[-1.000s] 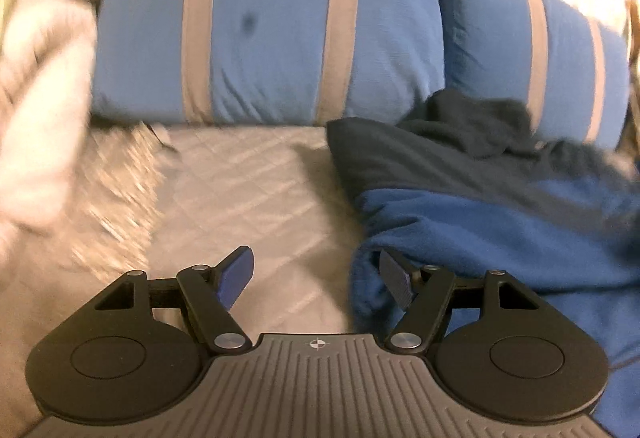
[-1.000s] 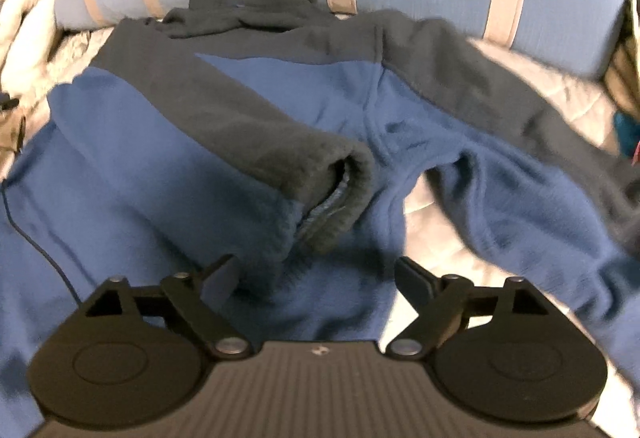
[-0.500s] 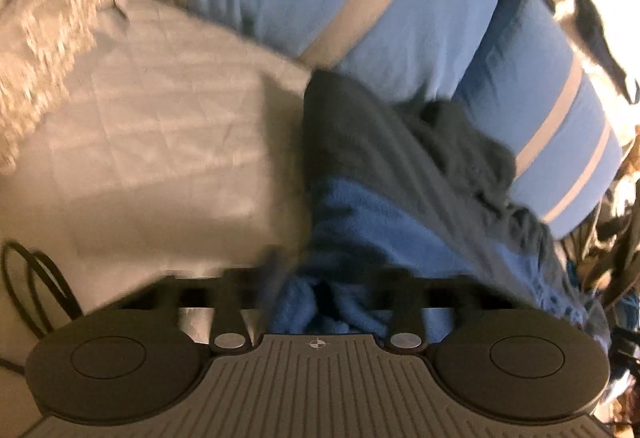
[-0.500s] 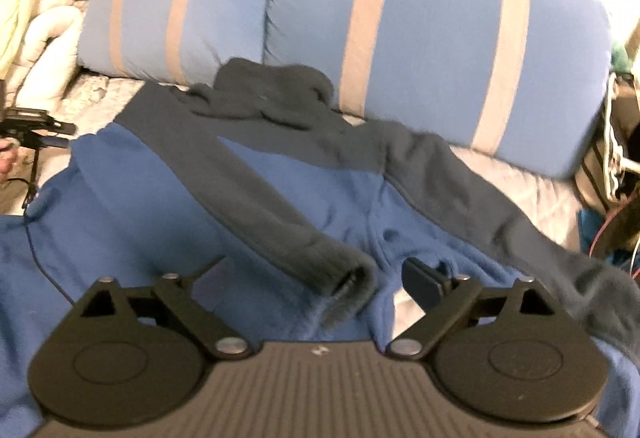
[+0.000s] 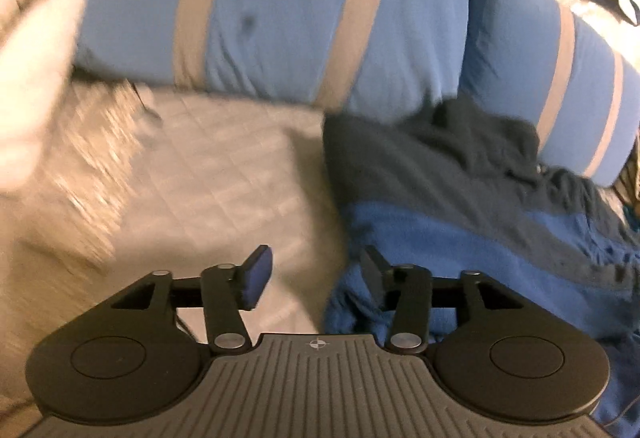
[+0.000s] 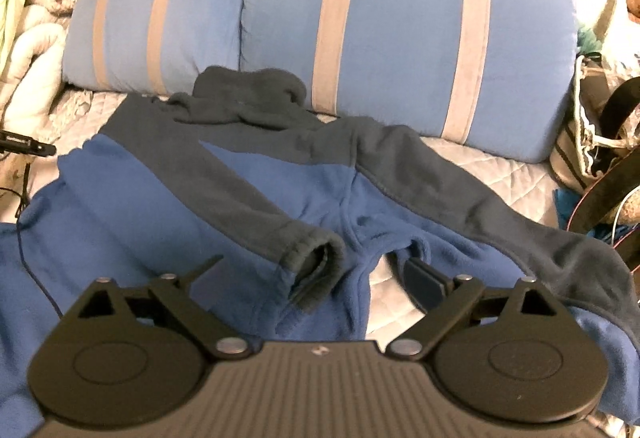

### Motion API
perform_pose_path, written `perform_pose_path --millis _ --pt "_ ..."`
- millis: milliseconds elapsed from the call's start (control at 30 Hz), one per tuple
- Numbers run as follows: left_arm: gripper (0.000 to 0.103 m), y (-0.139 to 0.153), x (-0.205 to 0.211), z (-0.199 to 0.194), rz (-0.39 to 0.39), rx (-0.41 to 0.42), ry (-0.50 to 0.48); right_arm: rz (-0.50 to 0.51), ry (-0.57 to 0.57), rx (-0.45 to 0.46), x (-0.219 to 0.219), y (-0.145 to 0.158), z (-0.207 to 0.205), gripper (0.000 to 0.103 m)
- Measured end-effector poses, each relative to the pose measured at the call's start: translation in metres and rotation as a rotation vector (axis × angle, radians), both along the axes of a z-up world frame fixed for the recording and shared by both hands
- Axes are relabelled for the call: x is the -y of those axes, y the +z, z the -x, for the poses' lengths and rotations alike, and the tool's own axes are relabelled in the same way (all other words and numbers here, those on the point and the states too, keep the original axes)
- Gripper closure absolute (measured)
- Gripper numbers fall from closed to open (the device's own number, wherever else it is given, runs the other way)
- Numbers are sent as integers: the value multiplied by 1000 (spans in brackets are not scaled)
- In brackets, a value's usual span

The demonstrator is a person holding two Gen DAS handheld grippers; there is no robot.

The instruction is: Fold clothes

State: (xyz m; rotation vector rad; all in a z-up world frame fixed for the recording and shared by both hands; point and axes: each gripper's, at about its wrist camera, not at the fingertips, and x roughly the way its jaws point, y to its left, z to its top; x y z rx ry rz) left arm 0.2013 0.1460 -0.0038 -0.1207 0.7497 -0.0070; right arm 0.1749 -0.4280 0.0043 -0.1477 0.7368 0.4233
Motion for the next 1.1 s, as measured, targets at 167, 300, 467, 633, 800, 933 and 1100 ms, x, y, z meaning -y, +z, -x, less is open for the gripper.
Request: perform_pose_path --millis 167,300,467,633,800,933,1100 --pt "38 76 -3 8 -71 133 42 -32 -25 41 6 9 3 3" --pt "33 149 6 11 -101 271 68 -73 -55 96 12 22 3 1" --pt "29 238 34 14 -108 435 34 -135 -124 199 36 48 -3 0" --pt "24 314 70 31 -86 622 -11 -285 -276 303 88 92 -16 0" --pt "18 346 96 48 -2 709 -68 -329 -401 425 139 145 -13 0" --pt "15 317 123 48 68 636 -167 -300 -472 492 171 175 1 0" --pt "15 238 167 29 109 495 -243 -248 -526 510 193 181 17 0"
